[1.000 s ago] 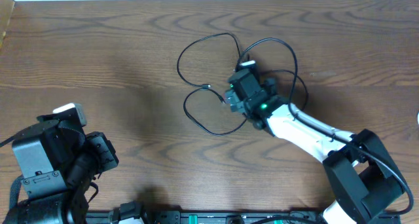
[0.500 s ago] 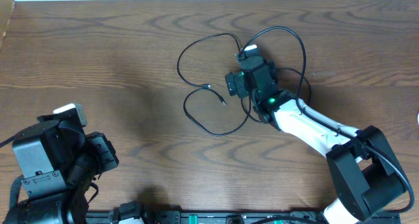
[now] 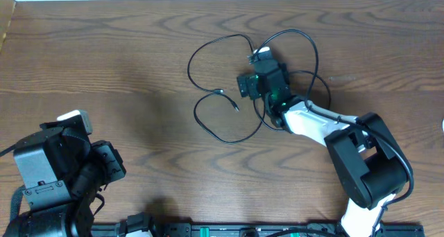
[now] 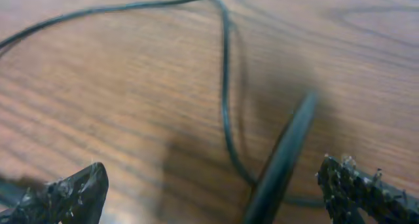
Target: Untangle cables
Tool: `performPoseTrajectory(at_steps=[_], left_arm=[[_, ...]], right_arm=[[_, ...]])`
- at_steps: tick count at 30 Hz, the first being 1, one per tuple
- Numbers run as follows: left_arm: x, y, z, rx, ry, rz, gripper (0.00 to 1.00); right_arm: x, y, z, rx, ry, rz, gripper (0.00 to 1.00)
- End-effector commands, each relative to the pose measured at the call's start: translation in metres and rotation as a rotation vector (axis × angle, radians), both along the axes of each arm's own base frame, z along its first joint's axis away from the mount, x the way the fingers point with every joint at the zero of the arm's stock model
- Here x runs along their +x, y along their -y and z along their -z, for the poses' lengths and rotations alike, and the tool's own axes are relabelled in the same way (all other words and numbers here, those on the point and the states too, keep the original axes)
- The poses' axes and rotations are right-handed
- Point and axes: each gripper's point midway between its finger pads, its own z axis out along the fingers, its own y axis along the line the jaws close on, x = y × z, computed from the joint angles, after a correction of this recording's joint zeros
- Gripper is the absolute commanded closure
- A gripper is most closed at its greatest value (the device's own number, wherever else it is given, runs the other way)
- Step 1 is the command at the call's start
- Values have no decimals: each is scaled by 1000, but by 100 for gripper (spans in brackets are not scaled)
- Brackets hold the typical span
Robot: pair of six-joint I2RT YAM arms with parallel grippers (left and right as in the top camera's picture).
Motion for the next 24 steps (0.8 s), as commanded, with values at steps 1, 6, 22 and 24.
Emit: performPoseTrajectory(at_steps=[1,6,22,24], left_arm=[[0,1,-5,-4,17,-5,81],[0,1,-5,-8,18,-11,81],[1,0,-6,-34,24,-41,81],[1,1,-6,-34,23,-41,81]], right_arm=[[11,17,7,-6,6,39,1],[20,34,20,13,-17,53,1],[22,29,48,53,-47,39,9],[23,29,47,54,-44,39,35]])
